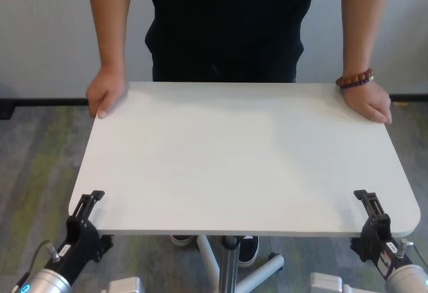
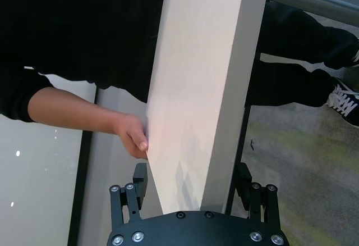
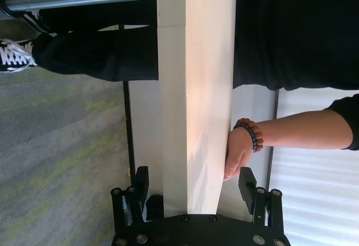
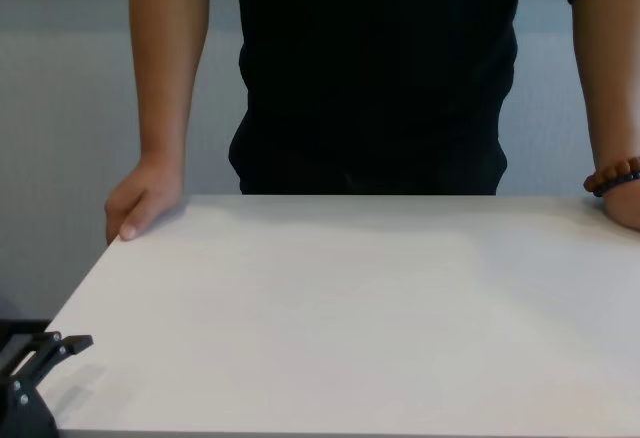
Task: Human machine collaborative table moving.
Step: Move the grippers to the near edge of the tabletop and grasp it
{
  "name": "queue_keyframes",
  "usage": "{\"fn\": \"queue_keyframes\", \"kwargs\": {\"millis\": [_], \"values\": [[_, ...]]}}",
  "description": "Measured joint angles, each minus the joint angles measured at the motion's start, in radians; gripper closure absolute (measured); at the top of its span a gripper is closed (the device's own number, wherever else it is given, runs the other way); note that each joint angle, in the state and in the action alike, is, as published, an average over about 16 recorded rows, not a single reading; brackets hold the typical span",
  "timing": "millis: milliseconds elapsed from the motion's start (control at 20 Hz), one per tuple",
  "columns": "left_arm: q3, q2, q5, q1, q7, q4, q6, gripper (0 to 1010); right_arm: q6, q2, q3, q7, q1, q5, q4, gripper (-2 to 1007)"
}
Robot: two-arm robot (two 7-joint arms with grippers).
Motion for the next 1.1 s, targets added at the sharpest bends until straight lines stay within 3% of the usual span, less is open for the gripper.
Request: {"fn": "queue_keyframes", "kwargs": {"millis": [800, 1100], "values": [[0.000, 0.000, -0.001, 0.000, 0.000, 0.000, 0.000, 8, 0.004, 0.001, -0.001, 0.002, 0.001, -0.001, -0.001, 2], [0.000, 0.000, -0.001, 0.000, 0.000, 0.000, 0.000, 22, 0.005, 0.001, -0.002, 0.002, 0.001, -0.002, -0.001, 46]]}}
